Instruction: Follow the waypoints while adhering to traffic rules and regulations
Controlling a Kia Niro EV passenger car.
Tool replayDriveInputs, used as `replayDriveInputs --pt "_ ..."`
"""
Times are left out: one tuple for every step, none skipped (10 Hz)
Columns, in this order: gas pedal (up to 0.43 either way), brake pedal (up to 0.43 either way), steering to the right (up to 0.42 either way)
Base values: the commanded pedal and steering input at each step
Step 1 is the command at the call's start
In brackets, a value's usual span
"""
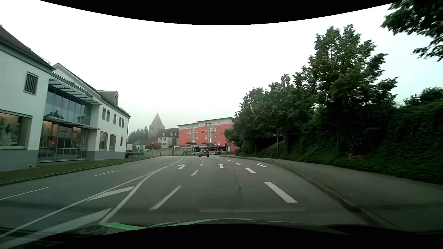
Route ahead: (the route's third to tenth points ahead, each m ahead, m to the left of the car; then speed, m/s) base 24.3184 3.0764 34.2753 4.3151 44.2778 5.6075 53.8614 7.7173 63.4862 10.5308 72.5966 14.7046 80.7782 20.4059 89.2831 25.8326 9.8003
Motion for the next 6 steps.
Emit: replayDriveInputs --pt "0.0 0.098 -0.012" --pt "0.0 0.098 -0.013" --pt "0.0 0.098 -0.014" --pt "0.0 0.104 -0.016" --pt "0.0 0.11 -0.018" --pt "0.0 0.11 -0.019"
